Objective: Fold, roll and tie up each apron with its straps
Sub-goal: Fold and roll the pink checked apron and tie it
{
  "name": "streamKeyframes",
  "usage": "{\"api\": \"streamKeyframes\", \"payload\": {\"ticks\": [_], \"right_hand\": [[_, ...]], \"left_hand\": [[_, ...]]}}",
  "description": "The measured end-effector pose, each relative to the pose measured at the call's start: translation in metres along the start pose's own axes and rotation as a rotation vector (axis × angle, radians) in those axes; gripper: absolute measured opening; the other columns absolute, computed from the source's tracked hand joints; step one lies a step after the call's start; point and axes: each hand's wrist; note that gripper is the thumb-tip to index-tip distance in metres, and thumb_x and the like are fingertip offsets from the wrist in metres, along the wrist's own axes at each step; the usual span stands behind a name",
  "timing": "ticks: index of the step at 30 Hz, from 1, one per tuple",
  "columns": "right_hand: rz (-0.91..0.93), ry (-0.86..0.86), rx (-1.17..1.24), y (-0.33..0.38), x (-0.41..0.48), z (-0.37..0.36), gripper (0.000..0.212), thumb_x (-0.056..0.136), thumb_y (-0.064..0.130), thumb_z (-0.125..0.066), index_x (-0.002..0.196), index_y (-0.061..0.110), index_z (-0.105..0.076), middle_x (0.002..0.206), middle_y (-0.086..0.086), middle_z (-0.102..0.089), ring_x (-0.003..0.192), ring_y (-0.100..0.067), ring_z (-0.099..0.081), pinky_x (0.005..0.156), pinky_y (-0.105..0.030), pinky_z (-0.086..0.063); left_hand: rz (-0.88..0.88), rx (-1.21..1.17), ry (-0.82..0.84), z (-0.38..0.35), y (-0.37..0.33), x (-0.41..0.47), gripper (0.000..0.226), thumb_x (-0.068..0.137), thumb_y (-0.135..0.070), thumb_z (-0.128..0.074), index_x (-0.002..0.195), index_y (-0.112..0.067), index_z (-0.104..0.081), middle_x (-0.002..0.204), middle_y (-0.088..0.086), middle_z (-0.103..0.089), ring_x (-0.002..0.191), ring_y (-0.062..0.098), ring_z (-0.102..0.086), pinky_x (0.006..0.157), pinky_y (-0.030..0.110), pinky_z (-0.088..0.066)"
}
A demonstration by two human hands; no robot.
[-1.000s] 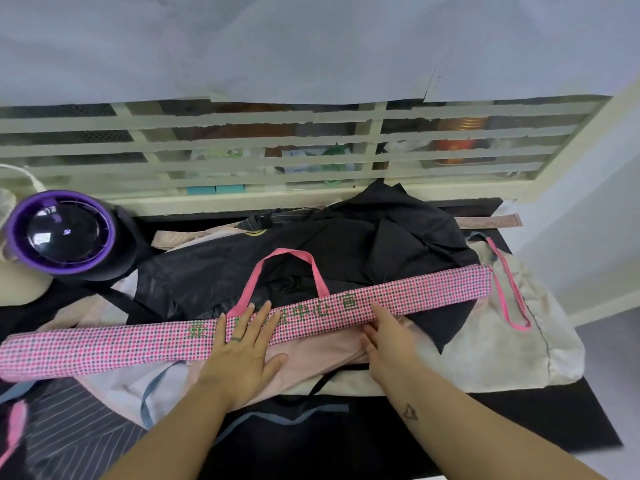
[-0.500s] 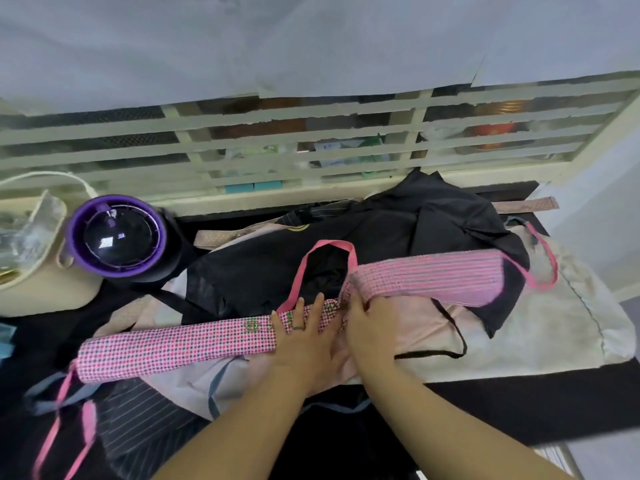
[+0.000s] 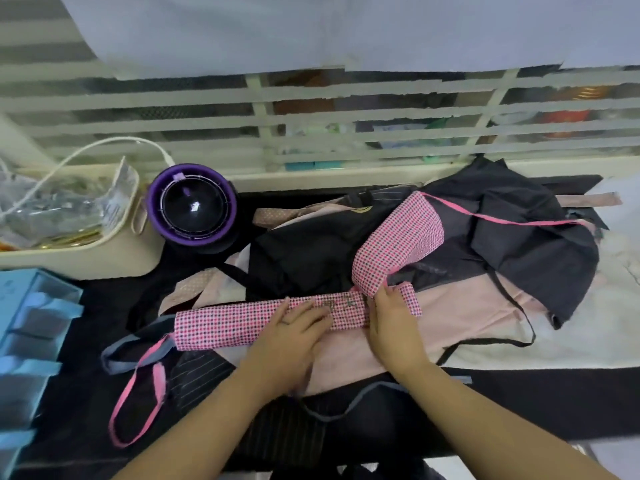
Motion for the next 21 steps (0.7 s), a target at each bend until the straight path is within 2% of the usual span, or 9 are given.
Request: {"api": "streamKeyframes", "payload": {"ticks": [2,3,6,9,11,14,17,20,21], "right_hand": [[0.065,0.026,-0.133,0.000,-0.001,-0.008,0.071,0.060,-0.014,-0.069,0.124,0.007,-0.046,0.104,-0.021,-0.066,0.097,-0.037,-0.059,0.080,-0.049,-0.049],[0.112,0.073,-0.225,0.000,-0.002,-0.011,0.078,0.060,-0.009,-0.070,0.130,0.010,-0.043,0.113,-0.019,-0.066,0.107,-0.034,-0.060,0.085,-0.060,-0.046],[0.293,0.222,-0.446,-0.004,-0.007,-0.017,0.054,0.078,0.012,-0.045,0.131,0.024,-0.041,0.115,-0.010,-0.065,0.109,-0.031,-0.059,0.085,-0.072,-0.039],[0.360,0.345,-0.580,-0.009,-0.008,-0.018,0.048,0.078,0.017,-0.036,0.125,0.027,-0.044,0.110,-0.014,-0.062,0.108,-0.033,-0.049,0.083,-0.075,-0.037],[0.400,0.371,-0.654,-0.009,-0.006,-0.019,0.045,0.077,0.018,-0.035,0.120,0.026,-0.045,0.108,-0.016,-0.060,0.108,-0.035,-0.046,0.083,-0.076,-0.036],[0.515,0.359,-0.707,-0.008,-0.003,-0.018,0.041,0.077,0.018,-0.044,0.117,0.024,-0.048,0.112,-0.015,-0.050,0.110,-0.036,-0.044,0.083,-0.076,-0.039],[0.618,0.350,-0.768,-0.005,0.002,-0.014,0.048,0.067,0.017,-0.077,0.113,0.022,-0.066,0.118,-0.014,-0.048,0.117,-0.037,-0.040,0.083,-0.076,-0.039],[0.645,0.359,-0.799,0.003,0.008,-0.009,0.035,0.065,0.018,-0.083,0.099,0.022,-0.075,0.123,-0.013,-0.061,0.125,-0.038,-0.040,0.087,-0.077,-0.035],[0.645,0.368,-0.791,0.004,0.009,-0.009,0.039,0.064,0.021,-0.085,0.101,0.022,-0.075,0.127,-0.013,-0.060,0.127,-0.038,-0.043,0.089,-0.075,-0.036]], "left_hand": [[0.030,0.041,0.112,0.001,0.027,-0.020,0.094,0.042,-0.039,-0.088,0.126,-0.023,-0.048,0.127,-0.001,-0.063,0.116,0.023,-0.061,0.104,0.050,-0.040],[0.063,0.063,0.112,0.002,0.039,-0.028,0.104,0.033,-0.038,-0.091,0.126,-0.024,-0.047,0.127,0.000,-0.063,0.115,0.025,-0.062,0.100,0.050,-0.044],[0.184,0.081,0.051,0.008,0.051,-0.034,0.088,0.035,-0.030,-0.093,0.117,-0.029,-0.062,0.121,0.004,-0.066,0.109,0.030,-0.063,0.093,0.051,-0.048],[0.340,0.073,-0.096,0.012,0.041,-0.035,0.068,0.045,-0.022,-0.090,0.110,-0.023,-0.070,0.109,0.009,-0.060,0.097,0.032,-0.052,0.080,0.046,-0.051],[0.433,-0.130,-0.159,0.019,0.026,-0.037,0.066,0.065,-0.021,-0.081,0.128,-0.020,-0.059,0.108,0.003,-0.051,0.092,0.022,-0.052,0.073,0.033,-0.048],[0.729,-0.767,-0.122,0.026,0.000,-0.028,0.075,0.087,-0.027,-0.065,0.150,-0.019,-0.024,0.108,-0.007,-0.048,0.087,0.009,-0.053,0.073,0.019,-0.042],[0.873,-1.008,-0.201,0.023,-0.019,-0.006,0.077,0.082,-0.035,-0.071,0.145,-0.015,-0.031,0.115,-0.007,-0.051,0.096,0.010,-0.059,0.083,0.024,-0.048],[0.922,-1.032,-0.263,0.018,-0.029,0.016,0.095,0.065,-0.054,-0.069,0.143,-0.015,-0.033,0.129,0.000,-0.054,0.119,0.018,-0.053,0.098,0.035,-0.047],[0.952,-1.066,-0.300,0.014,-0.028,0.022,0.101,0.061,-0.058,-0.068,0.145,-0.015,-0.030,0.131,0.003,-0.053,0.122,0.021,-0.052,0.098,0.039,-0.048]]}}
Point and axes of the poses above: each hand's wrist, its own x-axis towards the middle knuckle, its own z-axis out of the back of the hand, y = z × x
